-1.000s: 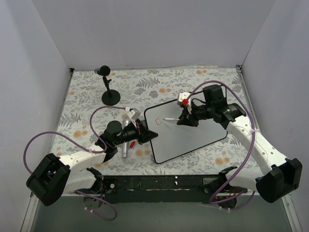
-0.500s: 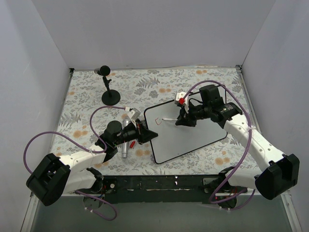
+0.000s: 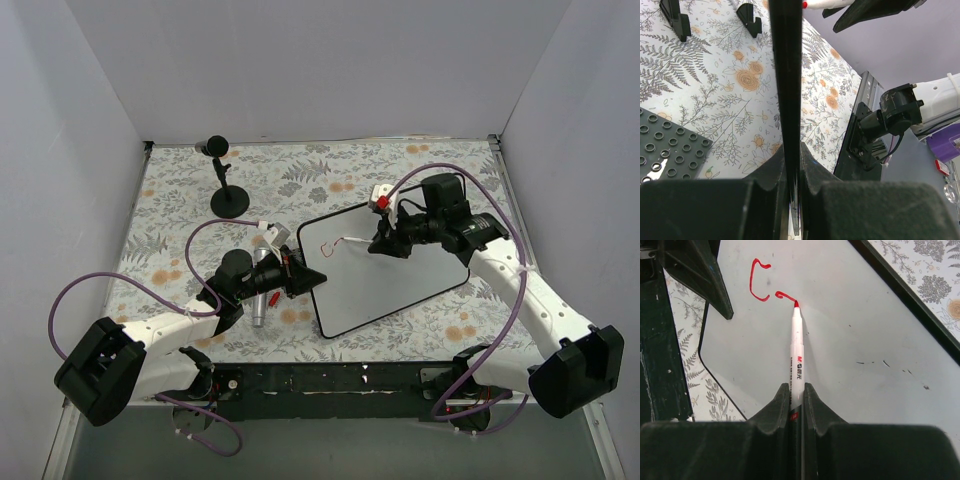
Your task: Write a sentence on the whiteboard
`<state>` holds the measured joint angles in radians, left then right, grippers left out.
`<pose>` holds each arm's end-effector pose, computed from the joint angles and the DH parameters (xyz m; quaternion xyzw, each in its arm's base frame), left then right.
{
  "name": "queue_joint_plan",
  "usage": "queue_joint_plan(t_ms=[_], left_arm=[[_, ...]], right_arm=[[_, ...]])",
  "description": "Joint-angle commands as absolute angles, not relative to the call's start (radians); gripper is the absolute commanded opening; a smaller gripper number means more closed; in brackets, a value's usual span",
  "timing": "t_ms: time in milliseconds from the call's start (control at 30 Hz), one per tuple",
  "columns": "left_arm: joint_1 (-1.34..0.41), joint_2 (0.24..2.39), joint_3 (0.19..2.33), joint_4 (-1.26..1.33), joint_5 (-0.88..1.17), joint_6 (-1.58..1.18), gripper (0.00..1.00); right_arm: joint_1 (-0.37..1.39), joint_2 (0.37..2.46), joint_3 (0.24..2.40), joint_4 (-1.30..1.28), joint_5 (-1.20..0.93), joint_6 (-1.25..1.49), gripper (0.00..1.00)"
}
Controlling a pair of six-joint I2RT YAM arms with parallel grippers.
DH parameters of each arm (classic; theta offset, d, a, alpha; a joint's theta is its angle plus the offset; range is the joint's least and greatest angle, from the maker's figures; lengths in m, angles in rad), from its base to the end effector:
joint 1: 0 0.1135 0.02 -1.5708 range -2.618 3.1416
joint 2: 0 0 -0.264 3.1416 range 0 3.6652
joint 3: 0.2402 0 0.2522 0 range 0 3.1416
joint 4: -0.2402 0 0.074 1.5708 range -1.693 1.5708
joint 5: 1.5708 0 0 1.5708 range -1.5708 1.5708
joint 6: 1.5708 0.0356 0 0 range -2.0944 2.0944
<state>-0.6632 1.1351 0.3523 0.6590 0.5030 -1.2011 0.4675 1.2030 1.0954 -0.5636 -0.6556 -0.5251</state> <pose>0.1698 -0.1545 0.2096 -0.0341 0.7436 -0.6260 0.2325 0.2180 0.1343 0.3296 -0.5291 0.6831 0.2780 0.4198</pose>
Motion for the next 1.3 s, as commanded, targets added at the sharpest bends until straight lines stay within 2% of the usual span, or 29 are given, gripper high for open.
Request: queue_joint_plan(t_ms=[0,433,900,1267], left_arm=[[-0.666,1.112,0.357,0.672,0.469,-1.124,0.00],[-0.666,1.118,0.360,0.678,0.474,-1.124,0.00],[-0.666,1.121,0.356,0.678,0.476,-1.124,0.00],[-0.666,1.118,0.345,0.678,0.471,-1.120,0.00]], right_arm=[[0.451,1.169,1.075,-0.526,-0.606,-0.535,0.01],[0.456,1.189,1.035,-0.606,-0.660,-0.604,0.01],[0.488,1.289,1.189,-0.578,-0.681,-0.548,0.01],[0.450,1.203,1.160,-0.601,-0.753,-0.580,0.01]])
